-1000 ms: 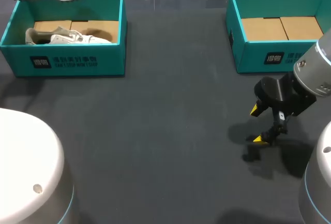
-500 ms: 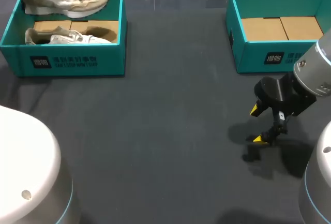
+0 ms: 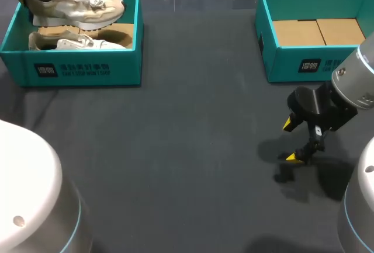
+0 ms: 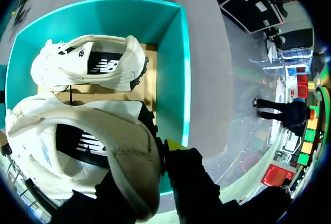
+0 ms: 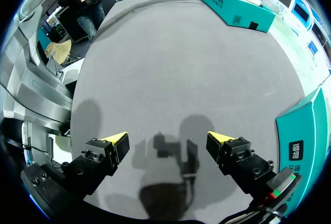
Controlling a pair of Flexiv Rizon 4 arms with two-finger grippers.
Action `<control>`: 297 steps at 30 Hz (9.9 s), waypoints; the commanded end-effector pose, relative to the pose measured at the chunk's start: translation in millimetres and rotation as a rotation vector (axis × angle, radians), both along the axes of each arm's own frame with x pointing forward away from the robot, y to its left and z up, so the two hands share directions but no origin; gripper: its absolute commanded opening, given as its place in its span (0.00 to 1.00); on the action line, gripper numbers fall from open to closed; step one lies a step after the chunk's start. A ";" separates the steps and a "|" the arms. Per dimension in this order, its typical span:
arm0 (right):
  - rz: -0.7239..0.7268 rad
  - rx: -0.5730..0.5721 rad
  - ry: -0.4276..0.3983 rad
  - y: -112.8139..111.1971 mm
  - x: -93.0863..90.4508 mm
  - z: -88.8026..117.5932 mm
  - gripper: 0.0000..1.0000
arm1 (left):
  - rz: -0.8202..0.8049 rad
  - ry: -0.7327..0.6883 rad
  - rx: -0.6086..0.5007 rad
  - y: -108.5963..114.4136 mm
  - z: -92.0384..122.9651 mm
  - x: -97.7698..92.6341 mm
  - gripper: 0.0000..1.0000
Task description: Take the shoe out of the shoebox, open the shoe tongue, remove and reinsert the insole, then place the shoe into the shoebox
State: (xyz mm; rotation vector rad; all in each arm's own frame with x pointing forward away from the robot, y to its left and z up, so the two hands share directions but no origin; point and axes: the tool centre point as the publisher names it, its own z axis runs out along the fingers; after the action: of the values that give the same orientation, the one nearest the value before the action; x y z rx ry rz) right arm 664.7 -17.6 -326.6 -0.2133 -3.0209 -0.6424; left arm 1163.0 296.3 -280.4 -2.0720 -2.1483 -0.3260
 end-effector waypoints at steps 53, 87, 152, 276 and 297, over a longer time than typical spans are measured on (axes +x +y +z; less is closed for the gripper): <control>-0.001 -0.002 -0.002 -0.5 -2.0 0.8 1.00 | -0.016 0.014 0.027 -18.5 -75.8 27.2 0.00; -0.001 -0.002 -0.002 -0.5 -2.0 0.8 1.00 | -0.055 0.032 -0.030 -17.7 -60.7 29.7 0.83; -0.001 -0.002 -0.002 -0.5 -2.0 0.8 1.00 | -0.080 -0.016 -0.137 -25.6 0.2 -107.4 1.00; -0.001 -0.002 -0.002 -0.5 -2.0 0.8 1.00 | 0.156 -0.029 -0.170 15.3 -5.5 -96.1 0.00; -0.001 -0.002 -0.002 -0.5 -2.0 0.8 1.00 | 0.110 -0.063 -0.117 8.8 117.9 -135.5 0.00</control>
State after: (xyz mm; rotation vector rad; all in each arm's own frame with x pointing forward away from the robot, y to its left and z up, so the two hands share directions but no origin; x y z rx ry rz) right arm 664.7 -17.6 -326.6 -0.2133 -3.0209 -0.6424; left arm 1049.0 308.8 -190.9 -2.0043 -2.3535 -0.2322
